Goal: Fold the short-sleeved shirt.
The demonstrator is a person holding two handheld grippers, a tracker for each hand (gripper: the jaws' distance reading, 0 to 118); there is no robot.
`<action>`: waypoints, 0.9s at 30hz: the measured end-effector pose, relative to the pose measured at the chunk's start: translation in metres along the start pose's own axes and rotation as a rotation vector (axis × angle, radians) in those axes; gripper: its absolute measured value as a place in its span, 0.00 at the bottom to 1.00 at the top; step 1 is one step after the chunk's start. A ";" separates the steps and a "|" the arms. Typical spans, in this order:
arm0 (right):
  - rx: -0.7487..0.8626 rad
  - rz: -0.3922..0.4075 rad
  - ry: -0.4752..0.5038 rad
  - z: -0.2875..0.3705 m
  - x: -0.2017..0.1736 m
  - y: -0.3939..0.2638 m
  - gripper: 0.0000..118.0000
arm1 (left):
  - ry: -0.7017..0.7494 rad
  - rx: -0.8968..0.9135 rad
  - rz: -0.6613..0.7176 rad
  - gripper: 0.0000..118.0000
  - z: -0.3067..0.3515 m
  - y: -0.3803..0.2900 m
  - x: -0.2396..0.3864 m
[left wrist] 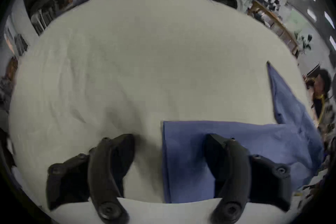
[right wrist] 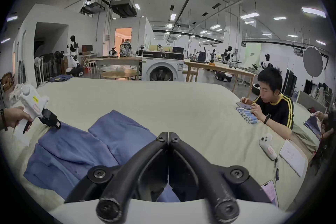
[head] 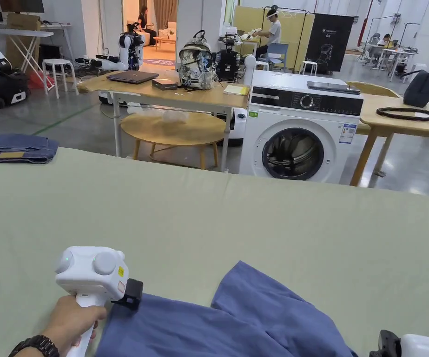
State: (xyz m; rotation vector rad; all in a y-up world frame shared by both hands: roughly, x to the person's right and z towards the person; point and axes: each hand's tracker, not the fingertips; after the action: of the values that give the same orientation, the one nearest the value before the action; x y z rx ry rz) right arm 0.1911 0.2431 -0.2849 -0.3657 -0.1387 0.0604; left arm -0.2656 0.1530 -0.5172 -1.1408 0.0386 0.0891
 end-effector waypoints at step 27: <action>-0.565 -0.052 0.158 -0.137 0.077 -0.018 0.61 | -0.136 0.284 -0.075 0.00 0.093 -0.079 0.011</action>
State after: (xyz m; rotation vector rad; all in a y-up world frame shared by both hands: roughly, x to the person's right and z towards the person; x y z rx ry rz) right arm 0.2876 0.1844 -0.3955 -0.9283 -0.0057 -0.0621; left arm -0.2488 0.2057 -0.4077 -0.8494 -0.1091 0.0914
